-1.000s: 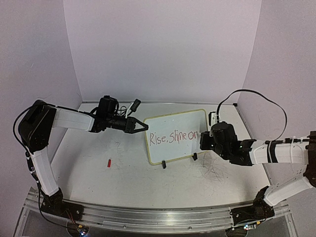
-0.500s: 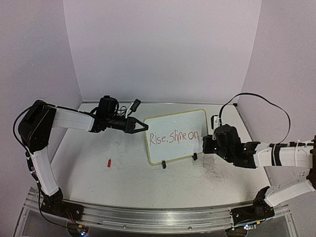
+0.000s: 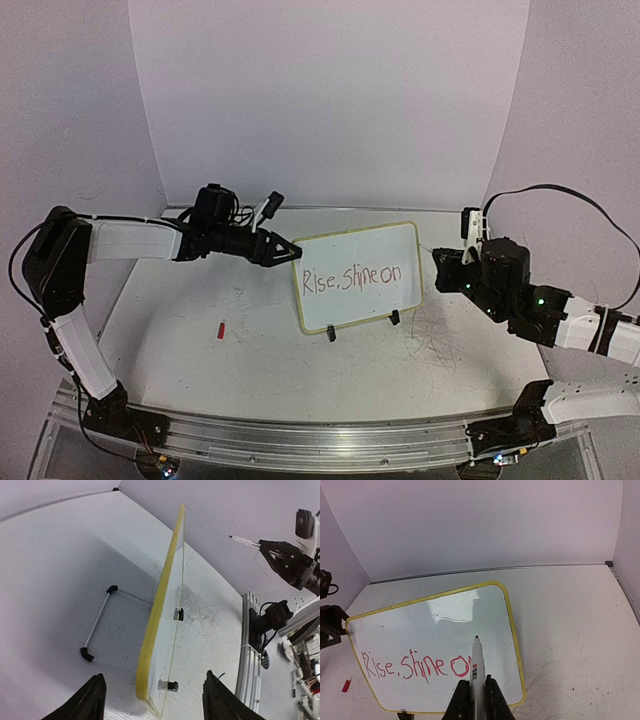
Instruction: Write a sentence on the whiteboard
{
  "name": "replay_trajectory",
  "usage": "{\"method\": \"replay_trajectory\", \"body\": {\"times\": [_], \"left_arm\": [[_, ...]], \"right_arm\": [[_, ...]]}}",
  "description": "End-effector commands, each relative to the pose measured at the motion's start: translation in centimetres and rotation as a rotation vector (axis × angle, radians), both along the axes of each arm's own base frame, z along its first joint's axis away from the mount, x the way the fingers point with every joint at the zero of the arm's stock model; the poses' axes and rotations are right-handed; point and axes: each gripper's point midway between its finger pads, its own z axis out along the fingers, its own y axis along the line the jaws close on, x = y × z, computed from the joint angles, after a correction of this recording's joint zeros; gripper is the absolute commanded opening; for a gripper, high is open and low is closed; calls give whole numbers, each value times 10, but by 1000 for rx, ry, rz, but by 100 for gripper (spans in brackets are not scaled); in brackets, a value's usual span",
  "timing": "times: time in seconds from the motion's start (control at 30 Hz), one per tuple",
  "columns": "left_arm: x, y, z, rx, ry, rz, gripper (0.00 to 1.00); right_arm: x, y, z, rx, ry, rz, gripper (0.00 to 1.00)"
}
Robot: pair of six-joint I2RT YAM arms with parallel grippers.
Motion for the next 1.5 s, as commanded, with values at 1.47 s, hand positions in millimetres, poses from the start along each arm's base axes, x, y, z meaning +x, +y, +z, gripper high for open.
{"method": "replay_trajectory", "body": {"times": [1.47], "left_arm": [[-62,104,-9,106,289,557,79]], "right_arm": [[31,12,-67,-28,136,32,0]]}}
